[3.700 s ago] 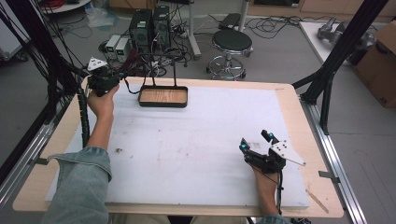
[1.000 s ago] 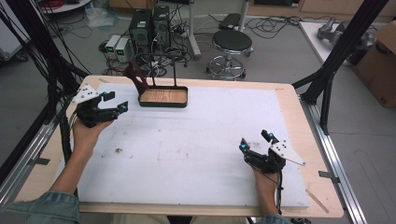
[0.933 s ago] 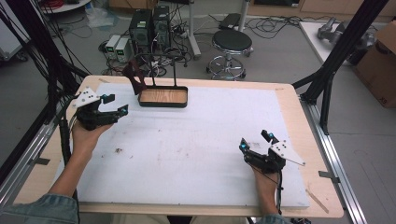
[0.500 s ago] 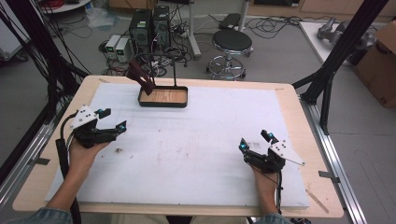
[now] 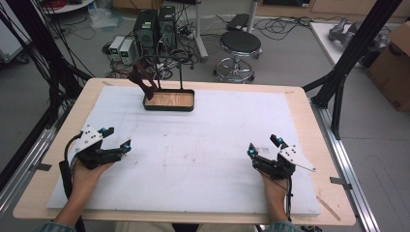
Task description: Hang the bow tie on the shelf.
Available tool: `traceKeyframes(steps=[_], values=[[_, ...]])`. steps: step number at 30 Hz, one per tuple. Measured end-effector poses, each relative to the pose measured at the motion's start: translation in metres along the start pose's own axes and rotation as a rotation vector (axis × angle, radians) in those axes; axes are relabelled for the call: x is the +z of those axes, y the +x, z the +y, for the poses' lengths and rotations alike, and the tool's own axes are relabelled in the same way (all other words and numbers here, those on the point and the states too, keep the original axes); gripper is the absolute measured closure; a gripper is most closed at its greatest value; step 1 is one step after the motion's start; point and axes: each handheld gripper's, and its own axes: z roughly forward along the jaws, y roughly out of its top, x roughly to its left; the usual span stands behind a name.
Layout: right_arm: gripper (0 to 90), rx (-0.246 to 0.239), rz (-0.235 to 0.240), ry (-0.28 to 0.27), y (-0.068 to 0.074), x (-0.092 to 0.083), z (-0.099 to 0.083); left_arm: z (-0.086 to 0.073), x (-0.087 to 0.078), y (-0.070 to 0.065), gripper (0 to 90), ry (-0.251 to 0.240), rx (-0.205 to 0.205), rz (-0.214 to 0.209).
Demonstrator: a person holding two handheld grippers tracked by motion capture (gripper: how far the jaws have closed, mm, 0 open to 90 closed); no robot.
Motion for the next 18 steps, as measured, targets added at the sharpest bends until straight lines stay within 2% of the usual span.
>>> traceKeyframes(steps=[9,18], values=[[11.6,-0.002,0.002,-0.001,0.000,0.000,0.000,-0.013,0.000,-0.004,21.2,0.031,-0.002,-0.001],[11.6,0.001,0.001,0.000,0.000,0.000,0.000,-0.016,-0.001,-0.004,21.1,0.035,0.002,0.007]])
